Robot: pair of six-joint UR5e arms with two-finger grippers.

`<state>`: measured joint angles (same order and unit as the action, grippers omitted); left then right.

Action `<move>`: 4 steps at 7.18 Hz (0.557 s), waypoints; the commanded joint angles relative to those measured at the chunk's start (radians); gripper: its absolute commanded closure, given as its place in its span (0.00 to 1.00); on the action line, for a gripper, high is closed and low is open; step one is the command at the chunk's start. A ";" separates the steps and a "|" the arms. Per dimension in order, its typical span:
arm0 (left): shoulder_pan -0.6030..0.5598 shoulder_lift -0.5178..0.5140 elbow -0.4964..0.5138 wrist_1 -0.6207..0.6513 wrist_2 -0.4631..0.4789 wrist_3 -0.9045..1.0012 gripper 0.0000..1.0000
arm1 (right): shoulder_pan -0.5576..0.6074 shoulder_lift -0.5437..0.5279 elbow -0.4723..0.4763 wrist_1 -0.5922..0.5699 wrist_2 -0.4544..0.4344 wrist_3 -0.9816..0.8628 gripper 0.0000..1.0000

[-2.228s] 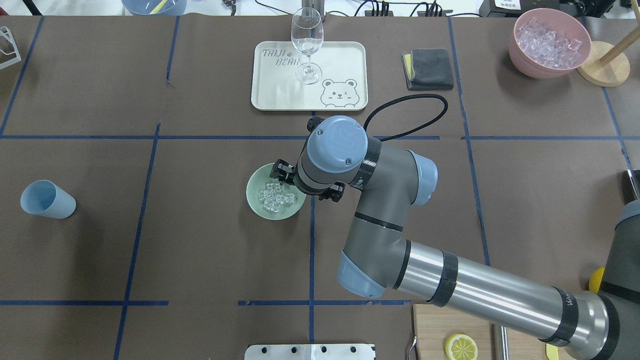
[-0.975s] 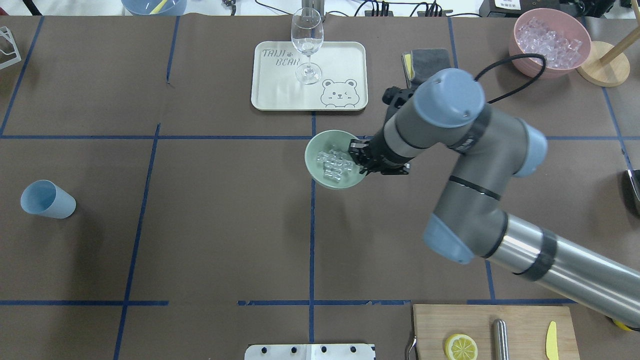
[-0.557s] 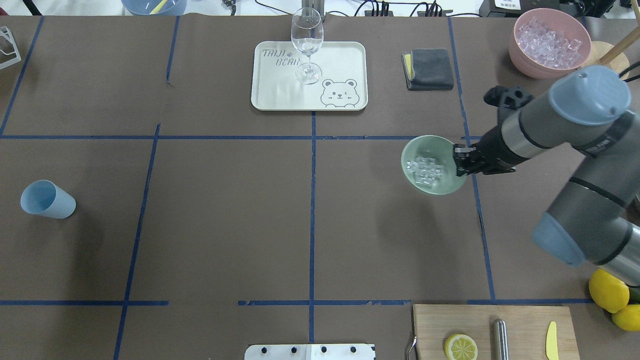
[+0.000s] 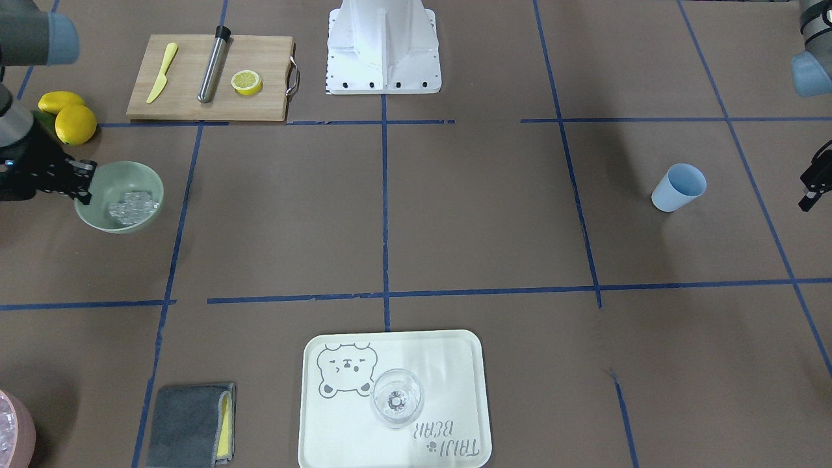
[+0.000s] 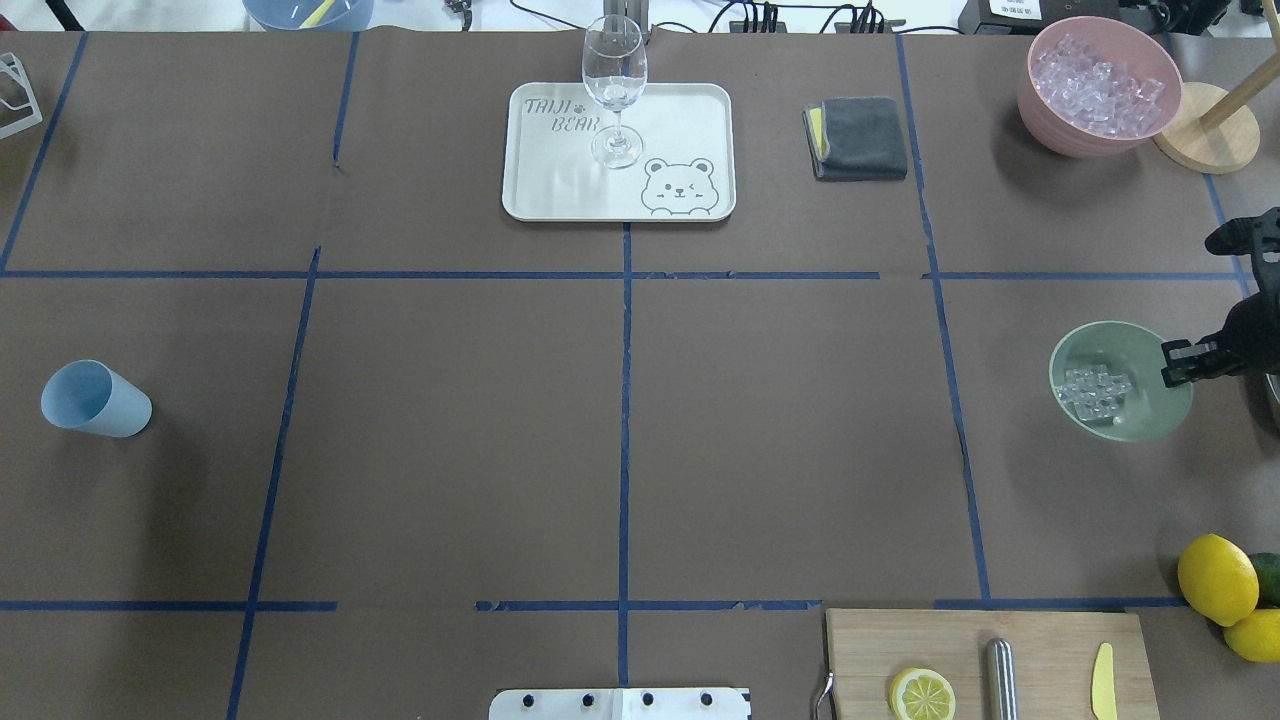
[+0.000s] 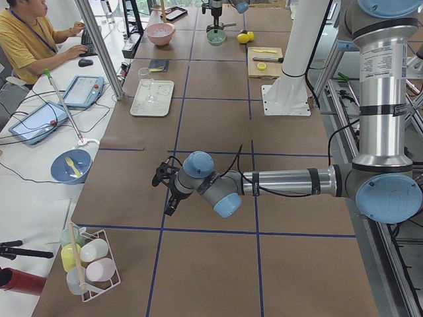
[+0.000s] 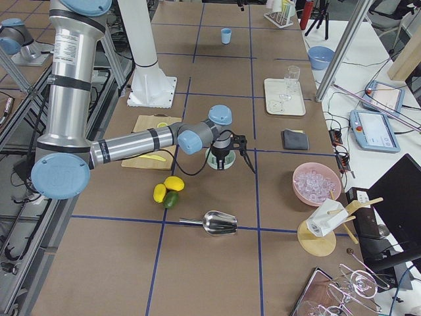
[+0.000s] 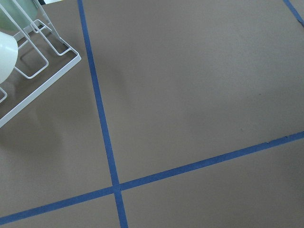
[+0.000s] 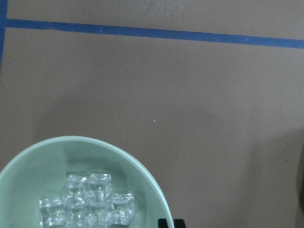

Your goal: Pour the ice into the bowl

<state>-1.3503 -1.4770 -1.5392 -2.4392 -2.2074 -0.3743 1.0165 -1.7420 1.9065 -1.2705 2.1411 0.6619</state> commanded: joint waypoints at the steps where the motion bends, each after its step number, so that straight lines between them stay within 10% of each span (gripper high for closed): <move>1: -0.001 0.003 -0.009 0.000 0.000 0.000 0.00 | 0.008 0.040 -0.056 -0.001 0.037 0.004 1.00; 4: -0.001 0.003 -0.010 -0.001 0.029 0.000 0.00 | 0.008 0.085 -0.087 0.000 0.114 0.033 1.00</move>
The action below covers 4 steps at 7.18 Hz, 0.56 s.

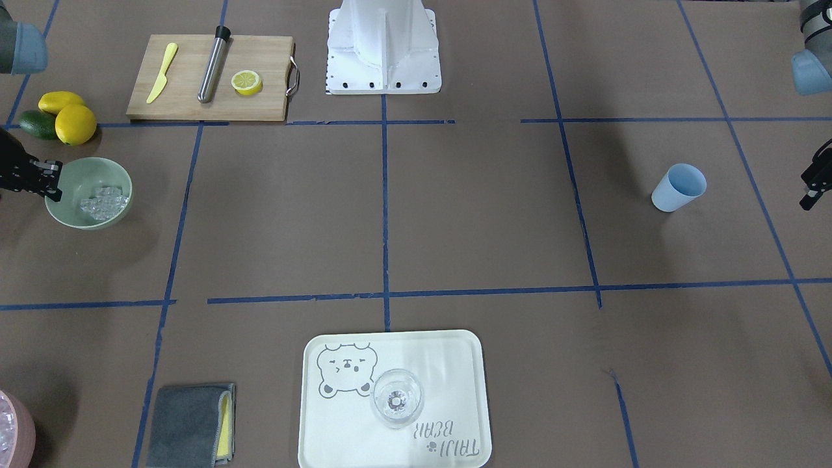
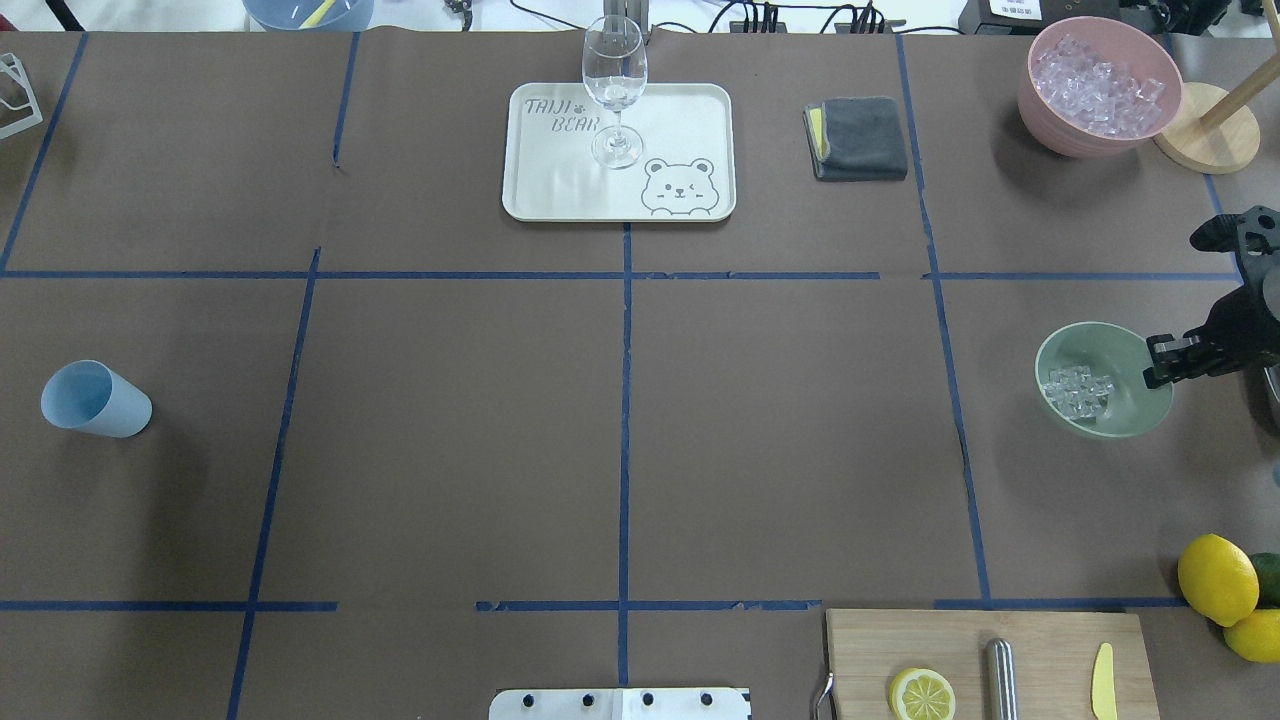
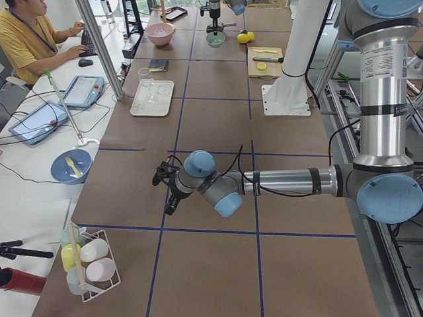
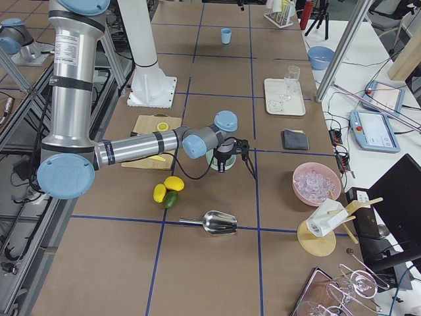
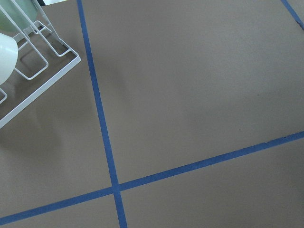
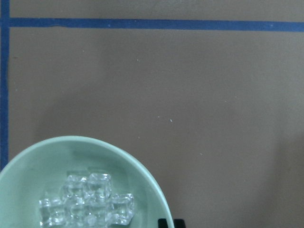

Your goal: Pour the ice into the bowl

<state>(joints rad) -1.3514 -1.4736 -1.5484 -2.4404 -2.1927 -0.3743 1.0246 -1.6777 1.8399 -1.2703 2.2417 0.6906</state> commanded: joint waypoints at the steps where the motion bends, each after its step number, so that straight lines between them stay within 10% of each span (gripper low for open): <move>1: 0.000 -0.001 0.001 0.000 0.014 0.000 0.00 | -0.003 0.039 -0.037 0.002 0.013 0.004 1.00; 3: 0.000 0.002 -0.002 0.000 0.014 0.000 0.00 | -0.006 0.047 -0.056 0.002 0.022 0.003 0.92; 4: -0.002 0.004 -0.007 0.000 0.014 0.000 0.00 | -0.009 0.062 -0.071 0.002 0.024 0.004 0.72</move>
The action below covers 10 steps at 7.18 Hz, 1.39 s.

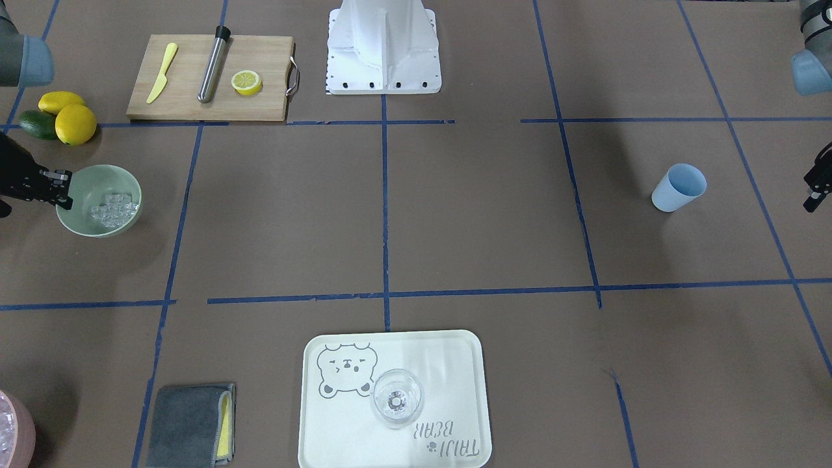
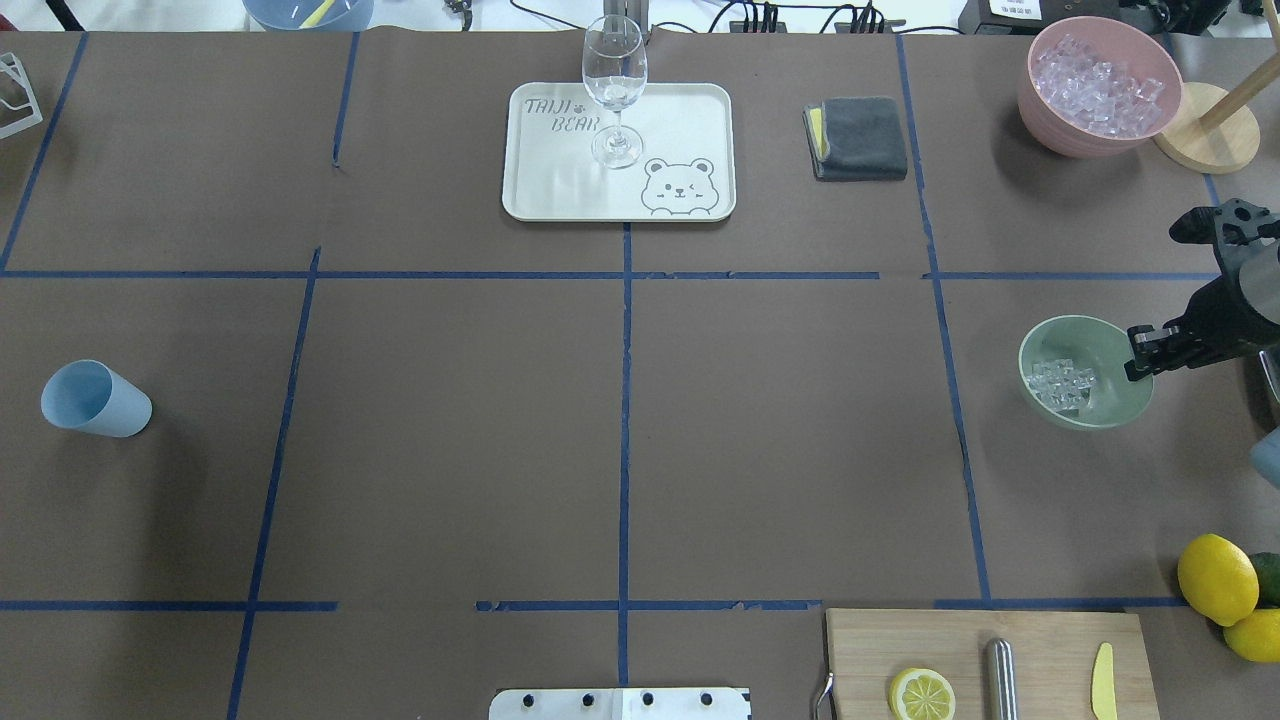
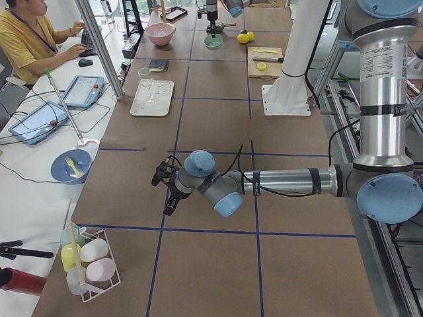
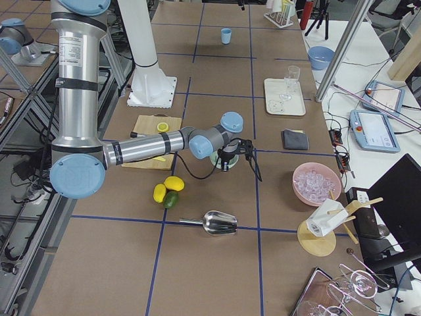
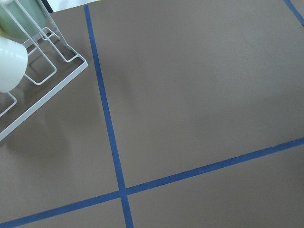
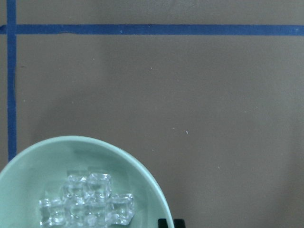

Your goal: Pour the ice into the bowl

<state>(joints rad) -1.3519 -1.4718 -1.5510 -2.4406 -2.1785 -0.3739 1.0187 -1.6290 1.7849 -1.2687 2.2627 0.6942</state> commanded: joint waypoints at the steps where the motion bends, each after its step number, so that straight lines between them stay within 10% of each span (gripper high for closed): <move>1: -0.001 0.004 -0.006 0.000 0.000 0.001 0.00 | -0.003 0.018 -0.022 0.000 0.005 -0.001 0.21; 2: -0.001 0.005 -0.020 0.000 0.000 0.001 0.00 | -0.002 0.017 -0.010 0.000 0.012 0.002 0.00; 6: -0.001 -0.004 -0.069 0.081 -0.030 0.009 0.00 | 0.278 0.011 0.002 -0.040 0.058 -0.156 0.00; 10: -0.264 -0.077 -0.098 0.673 -0.182 0.548 0.00 | 0.578 0.057 -0.054 -0.351 0.168 -0.591 0.00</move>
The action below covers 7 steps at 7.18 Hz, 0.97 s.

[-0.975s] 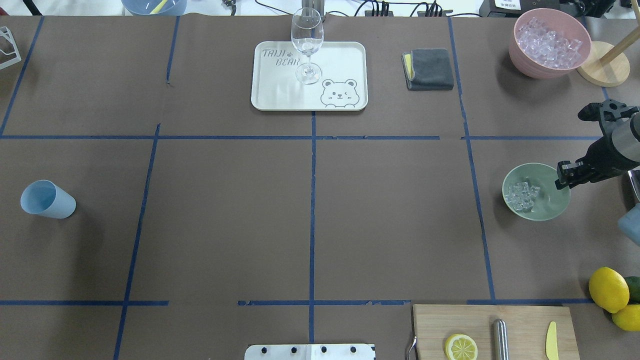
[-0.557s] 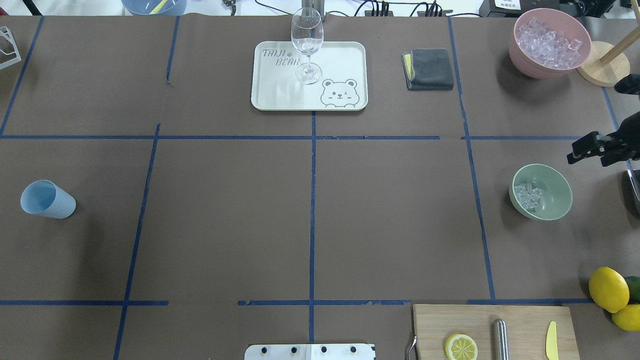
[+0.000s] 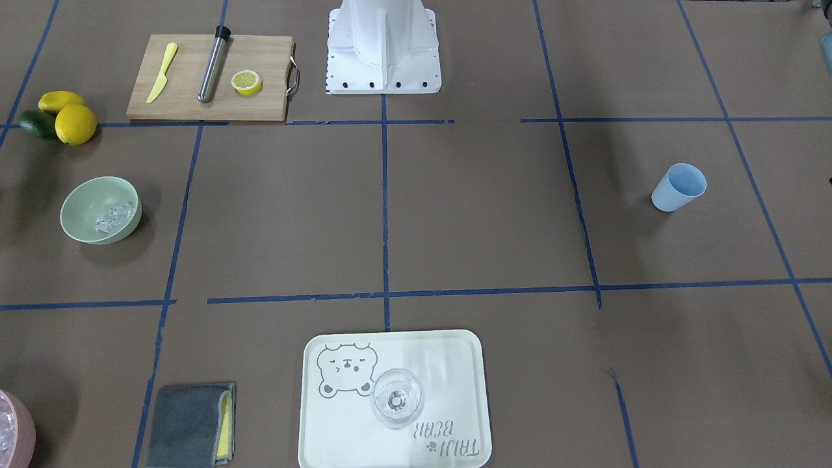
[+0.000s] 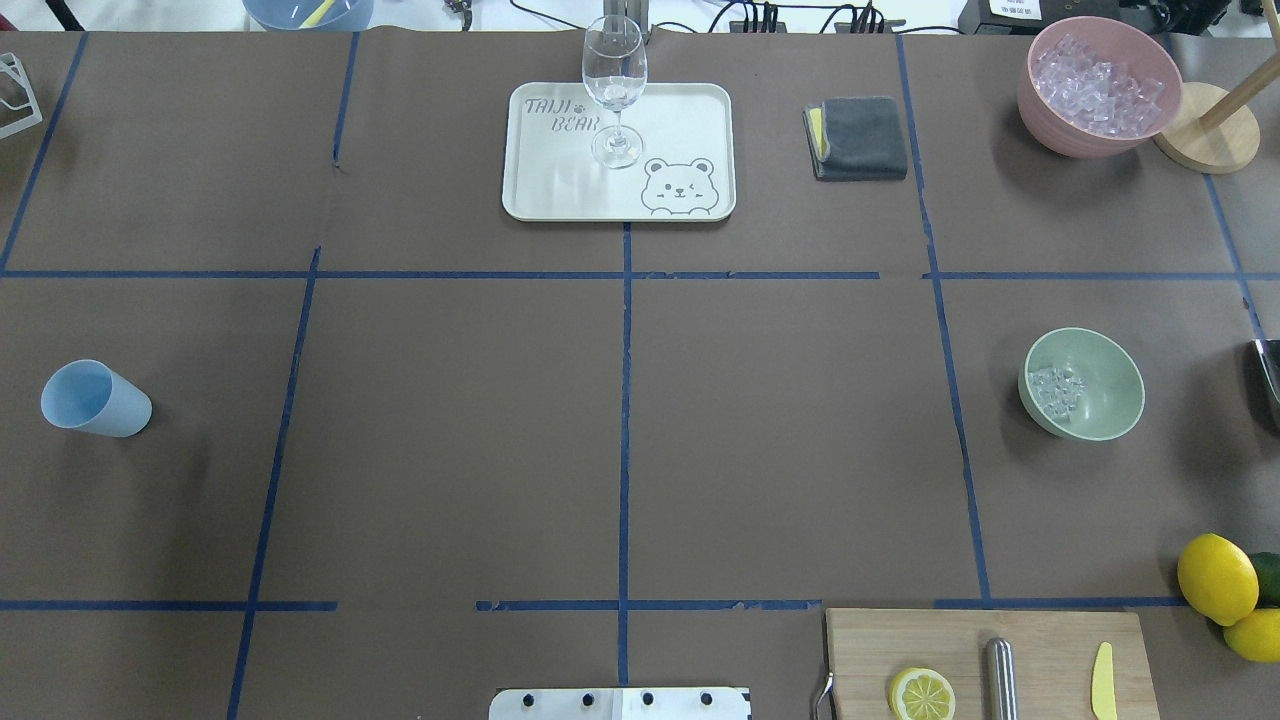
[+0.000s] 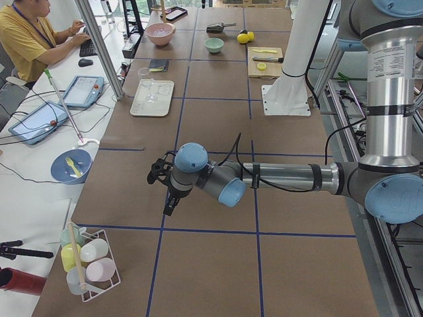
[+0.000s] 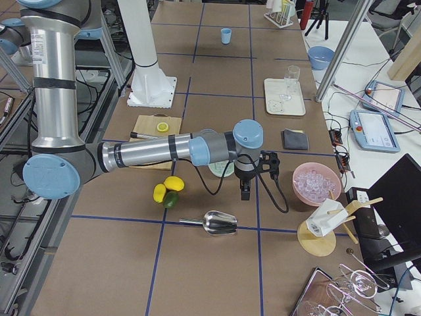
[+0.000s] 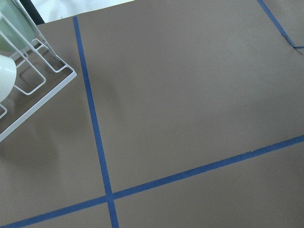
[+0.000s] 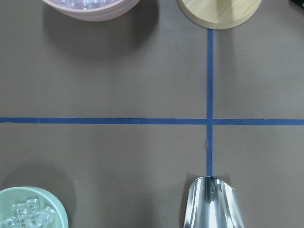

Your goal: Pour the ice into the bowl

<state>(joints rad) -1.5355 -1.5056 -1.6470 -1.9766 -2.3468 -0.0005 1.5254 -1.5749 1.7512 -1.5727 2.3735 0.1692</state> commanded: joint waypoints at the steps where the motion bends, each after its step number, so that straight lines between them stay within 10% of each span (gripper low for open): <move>1: -0.107 -0.059 -0.019 0.366 -0.014 0.230 0.00 | 0.072 -0.004 -0.019 -0.043 0.078 -0.066 0.00; 7: -0.107 0.048 -0.039 0.325 -0.076 0.238 0.00 | 0.067 0.009 -0.016 -0.033 0.067 -0.051 0.00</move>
<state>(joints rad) -1.6428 -1.4798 -1.6901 -1.6069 -2.3803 0.2372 1.5920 -1.5638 1.7201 -1.6072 2.4423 0.1172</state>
